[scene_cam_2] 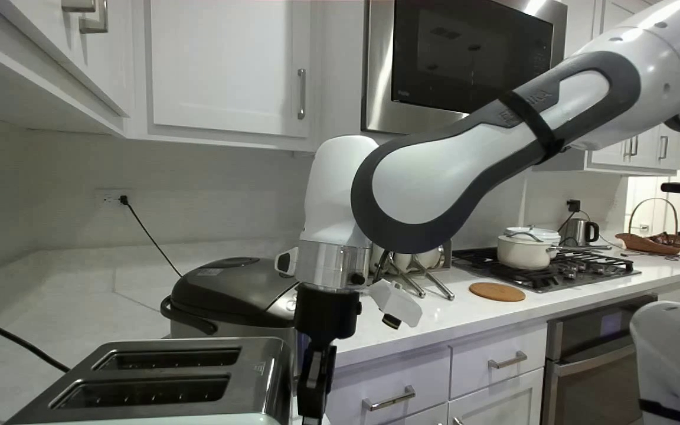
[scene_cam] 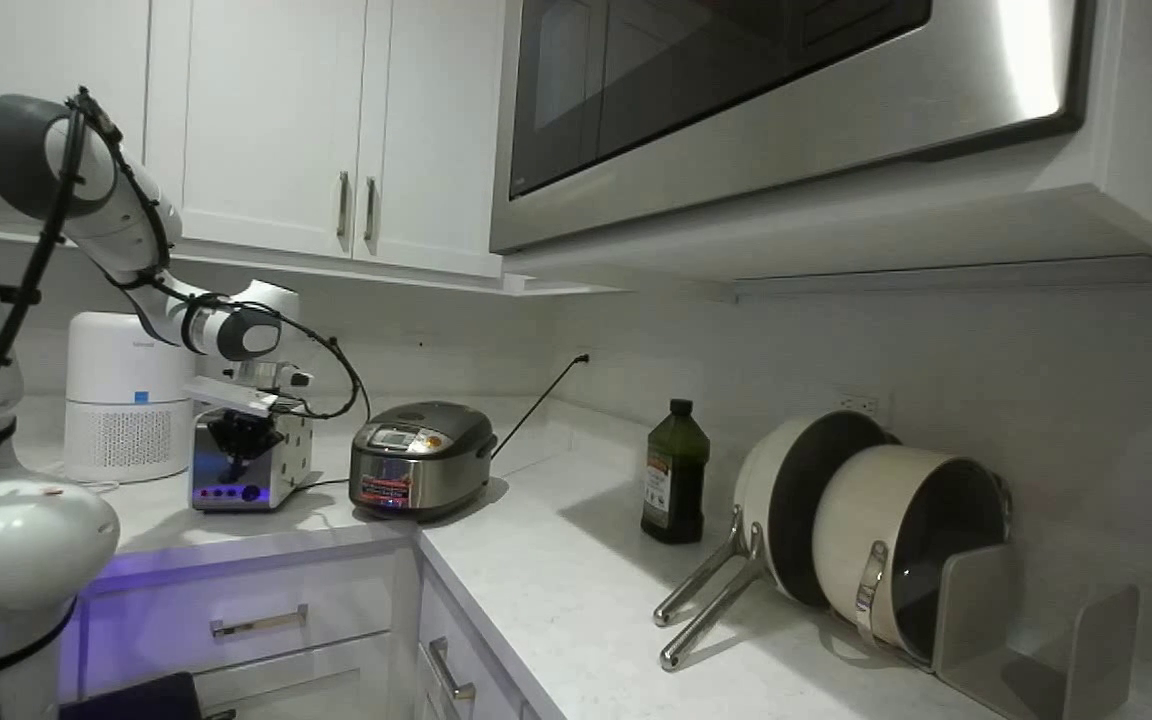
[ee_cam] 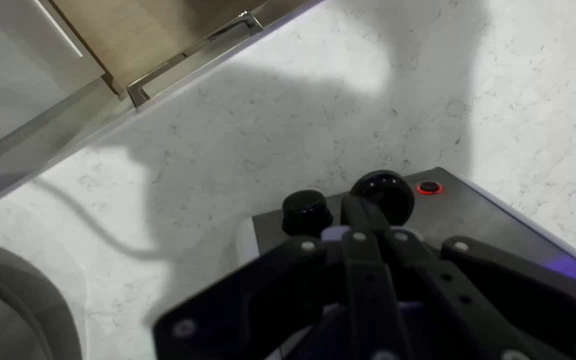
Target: Turn on the toaster and turn it off
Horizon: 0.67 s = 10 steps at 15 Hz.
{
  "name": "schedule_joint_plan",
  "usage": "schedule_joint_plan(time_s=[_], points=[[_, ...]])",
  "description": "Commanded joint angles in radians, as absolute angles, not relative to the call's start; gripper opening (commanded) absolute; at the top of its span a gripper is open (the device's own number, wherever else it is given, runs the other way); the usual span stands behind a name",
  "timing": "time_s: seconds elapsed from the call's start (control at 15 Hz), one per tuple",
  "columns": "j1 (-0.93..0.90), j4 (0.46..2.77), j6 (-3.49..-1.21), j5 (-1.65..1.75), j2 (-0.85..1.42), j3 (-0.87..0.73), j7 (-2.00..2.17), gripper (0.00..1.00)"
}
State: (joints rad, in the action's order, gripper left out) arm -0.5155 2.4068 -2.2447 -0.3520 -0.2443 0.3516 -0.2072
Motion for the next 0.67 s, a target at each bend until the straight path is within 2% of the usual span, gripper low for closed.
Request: schedule_joint_plan(time_s=[0.0,0.6], points=[[-0.501,2.425,-2.218,-0.319,-0.198,0.389,-0.134,0.0],[-0.499,2.401,-2.214,-0.294,-0.196,0.405,-0.084,0.0]])
